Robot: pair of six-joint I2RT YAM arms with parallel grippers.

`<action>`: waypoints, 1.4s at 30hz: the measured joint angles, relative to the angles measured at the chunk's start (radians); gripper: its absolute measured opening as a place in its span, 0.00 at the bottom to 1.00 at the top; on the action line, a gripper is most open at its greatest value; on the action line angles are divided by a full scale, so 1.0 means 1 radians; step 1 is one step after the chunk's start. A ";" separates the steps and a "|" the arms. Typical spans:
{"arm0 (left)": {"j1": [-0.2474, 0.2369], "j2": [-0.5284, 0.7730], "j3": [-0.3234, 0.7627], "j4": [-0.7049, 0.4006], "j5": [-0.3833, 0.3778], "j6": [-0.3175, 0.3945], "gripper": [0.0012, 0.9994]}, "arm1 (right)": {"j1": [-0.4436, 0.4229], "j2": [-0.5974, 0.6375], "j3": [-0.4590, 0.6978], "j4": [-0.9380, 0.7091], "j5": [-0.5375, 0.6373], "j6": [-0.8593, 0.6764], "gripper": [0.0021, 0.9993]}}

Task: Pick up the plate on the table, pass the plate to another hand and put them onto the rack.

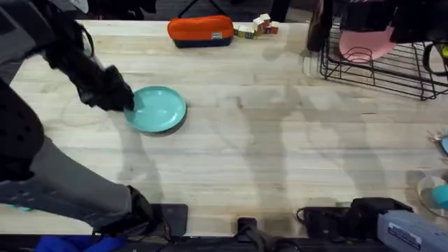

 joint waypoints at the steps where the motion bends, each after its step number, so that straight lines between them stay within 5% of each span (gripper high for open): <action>1: -0.002 0.001 0.026 -0.015 -0.001 0.000 0.04 | 0.000 0.000 0.000 0.000 0.000 0.000 1.00; 11: -0.005 0.001 0.188 -0.078 0.019 0.000 0.04 | 0.000 0.000 0.000 0.000 0.000 0.000 1.00; 27: -0.023 0.001 0.199 -0.130 0.189 0.008 0.04 | 0.000 0.000 0.000 -0.001 -0.005 0.001 1.00; 42: -0.245 0.001 0.205 -0.103 0.318 0.011 0.04 | 0.000 0.048 0.002 -0.002 -0.076 0.058 1.00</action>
